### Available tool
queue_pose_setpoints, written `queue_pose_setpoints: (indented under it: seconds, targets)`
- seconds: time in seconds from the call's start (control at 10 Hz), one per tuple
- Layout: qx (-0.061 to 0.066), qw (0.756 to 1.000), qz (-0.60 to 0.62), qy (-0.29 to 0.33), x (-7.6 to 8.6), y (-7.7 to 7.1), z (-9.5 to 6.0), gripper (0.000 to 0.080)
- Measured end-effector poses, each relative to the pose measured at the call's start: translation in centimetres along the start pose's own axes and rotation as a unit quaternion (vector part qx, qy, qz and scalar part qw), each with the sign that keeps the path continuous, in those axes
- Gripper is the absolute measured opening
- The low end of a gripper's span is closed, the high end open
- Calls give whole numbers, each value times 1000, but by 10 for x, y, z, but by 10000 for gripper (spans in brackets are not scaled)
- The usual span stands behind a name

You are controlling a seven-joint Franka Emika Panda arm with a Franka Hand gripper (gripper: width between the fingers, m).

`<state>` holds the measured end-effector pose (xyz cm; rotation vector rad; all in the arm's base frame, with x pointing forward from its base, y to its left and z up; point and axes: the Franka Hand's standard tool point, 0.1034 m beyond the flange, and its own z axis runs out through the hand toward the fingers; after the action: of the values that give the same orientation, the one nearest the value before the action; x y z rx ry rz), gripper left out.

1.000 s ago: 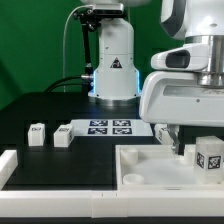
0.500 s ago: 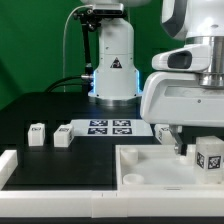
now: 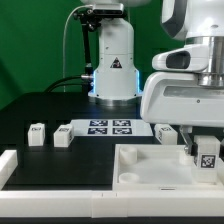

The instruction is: Assemble one leg

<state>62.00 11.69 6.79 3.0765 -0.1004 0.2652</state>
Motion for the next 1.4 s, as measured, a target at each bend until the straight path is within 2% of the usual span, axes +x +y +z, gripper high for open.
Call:
queue_pose_setpoints:
  seconds: [0.1,0.3,0.4,0.7,1.0,1.2,1.3,1.4]
  targets:
    - [3,997,74,-1,-1,-1,0,291]
    - [9,975,224,14,-1,-3,1,291]
    - [15,949,314,12,-1,-2,1,291]
    - [12,859,512,11,-1,-2,1,291]
    - [14,769,639,9,-2,-3,1,294]
    - [17,739,673,5,-2,-3,0,294]
    - [18,737,676,4,-2,-4,1,294]
    - [18,754,656,5,-2,-4,0,480]
